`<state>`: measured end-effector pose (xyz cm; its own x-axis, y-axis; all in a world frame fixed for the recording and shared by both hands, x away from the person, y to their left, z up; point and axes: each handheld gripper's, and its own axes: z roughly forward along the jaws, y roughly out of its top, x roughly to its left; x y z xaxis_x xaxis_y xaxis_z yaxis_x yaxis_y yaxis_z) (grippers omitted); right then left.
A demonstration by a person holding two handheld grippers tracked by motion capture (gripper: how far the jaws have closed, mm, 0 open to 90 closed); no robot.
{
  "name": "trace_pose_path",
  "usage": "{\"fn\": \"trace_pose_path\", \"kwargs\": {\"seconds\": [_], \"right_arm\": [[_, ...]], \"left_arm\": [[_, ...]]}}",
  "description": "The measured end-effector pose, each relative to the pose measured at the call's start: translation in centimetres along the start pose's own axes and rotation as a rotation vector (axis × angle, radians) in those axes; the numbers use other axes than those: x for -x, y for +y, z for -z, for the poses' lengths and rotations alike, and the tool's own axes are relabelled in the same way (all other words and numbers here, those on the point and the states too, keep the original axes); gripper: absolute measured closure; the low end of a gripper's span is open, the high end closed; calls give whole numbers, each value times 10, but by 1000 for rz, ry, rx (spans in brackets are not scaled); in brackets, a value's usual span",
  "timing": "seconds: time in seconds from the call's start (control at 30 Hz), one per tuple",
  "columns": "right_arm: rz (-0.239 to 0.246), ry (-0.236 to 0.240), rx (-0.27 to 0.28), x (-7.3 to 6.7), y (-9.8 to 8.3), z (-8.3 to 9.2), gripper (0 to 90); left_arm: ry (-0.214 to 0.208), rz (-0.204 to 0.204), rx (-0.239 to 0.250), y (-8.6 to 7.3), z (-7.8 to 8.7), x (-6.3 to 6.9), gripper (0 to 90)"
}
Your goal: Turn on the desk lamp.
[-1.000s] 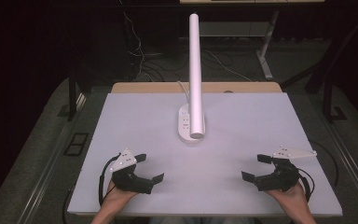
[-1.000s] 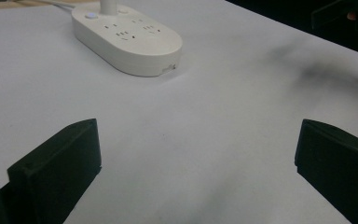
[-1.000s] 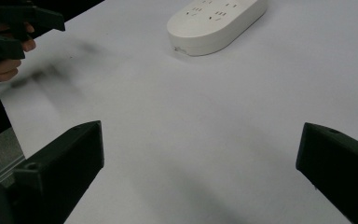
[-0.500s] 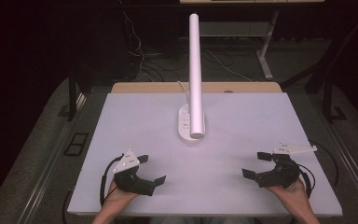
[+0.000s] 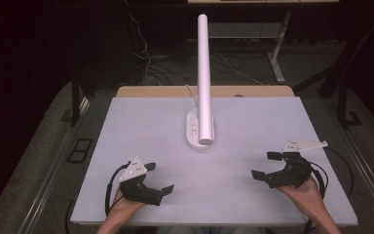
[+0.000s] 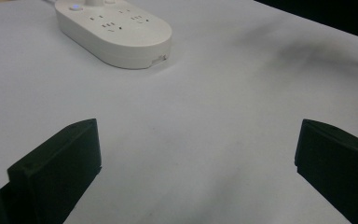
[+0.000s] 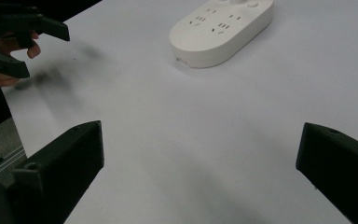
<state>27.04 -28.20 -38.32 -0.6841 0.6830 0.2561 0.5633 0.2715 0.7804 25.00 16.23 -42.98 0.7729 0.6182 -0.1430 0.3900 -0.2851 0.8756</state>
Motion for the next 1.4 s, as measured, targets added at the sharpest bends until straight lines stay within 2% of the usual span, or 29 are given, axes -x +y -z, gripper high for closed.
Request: {"fn": "trace_pose_path", "kwargs": {"seconds": [0.3, 0.73, 1.4], "right_arm": [[19, 2, 17, 3, 12, -2, 4], [22, 5, -1, 8, 29, -9, 4], [28, 16, -9, 15, 66, -32, 4]], "left_arm": [[-2, -1, 0, 0, 0, 0, 0], [-2, 1, 1, 0, 0, 1, 0], [-4, -2, 3, 0, 0, 1, 0]]}}
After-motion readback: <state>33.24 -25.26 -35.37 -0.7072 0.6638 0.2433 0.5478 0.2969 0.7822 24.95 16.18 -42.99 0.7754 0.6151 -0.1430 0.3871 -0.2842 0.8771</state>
